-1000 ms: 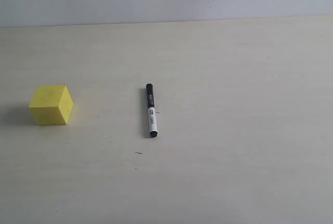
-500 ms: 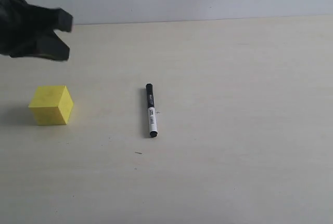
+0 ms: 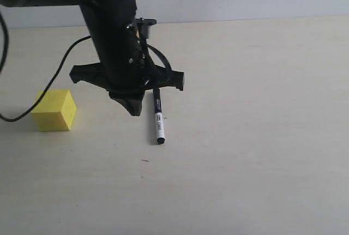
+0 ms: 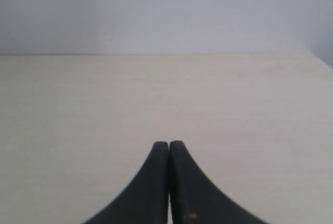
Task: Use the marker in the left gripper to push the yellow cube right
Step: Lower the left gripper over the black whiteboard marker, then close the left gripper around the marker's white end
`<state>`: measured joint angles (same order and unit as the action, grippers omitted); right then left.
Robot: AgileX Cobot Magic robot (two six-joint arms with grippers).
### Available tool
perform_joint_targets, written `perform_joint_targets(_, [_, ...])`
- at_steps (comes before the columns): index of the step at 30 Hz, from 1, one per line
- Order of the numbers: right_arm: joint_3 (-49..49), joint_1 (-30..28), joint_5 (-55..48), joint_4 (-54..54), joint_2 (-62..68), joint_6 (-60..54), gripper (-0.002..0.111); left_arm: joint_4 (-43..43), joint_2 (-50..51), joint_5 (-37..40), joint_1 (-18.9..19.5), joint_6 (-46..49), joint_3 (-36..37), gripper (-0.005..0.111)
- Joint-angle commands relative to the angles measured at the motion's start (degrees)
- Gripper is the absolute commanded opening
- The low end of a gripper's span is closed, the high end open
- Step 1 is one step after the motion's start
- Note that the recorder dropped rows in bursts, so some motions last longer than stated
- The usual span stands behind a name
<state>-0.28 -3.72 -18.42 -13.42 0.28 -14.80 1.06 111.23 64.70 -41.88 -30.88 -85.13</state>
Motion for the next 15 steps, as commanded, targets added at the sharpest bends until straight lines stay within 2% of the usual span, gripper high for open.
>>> perform_joint_targets(1, [0.28,-0.24,0.77,0.34,-0.28,-0.11,0.0,-0.48,4.93,0.85,-0.21,-1.81,-6.43,0.0])
perform_joint_targets(4, [0.28,-0.24,0.77,0.34,-0.28,-0.11,0.0,-0.48,9.19,0.97,-0.33,-1.81,-10.93,0.0])
perform_joint_targets(8, [0.28,-0.24,0.77,0.34,-0.28,-0.11,0.0,-0.48,11.96,0.01,-0.33,-1.81,-12.5,0.002])
perform_joint_targets(11, [0.28,-0.24,0.77,0.34,-0.28,-0.11,0.0,-0.48,13.35,-0.56,-0.33,-3.06,-12.5,0.011])
perform_joint_targets(15, [0.28,-0.24,0.77,0.34,-0.28,-0.11,0.0,-0.53,15.13,-0.56,-0.33,-4.73,-12.5,0.03])
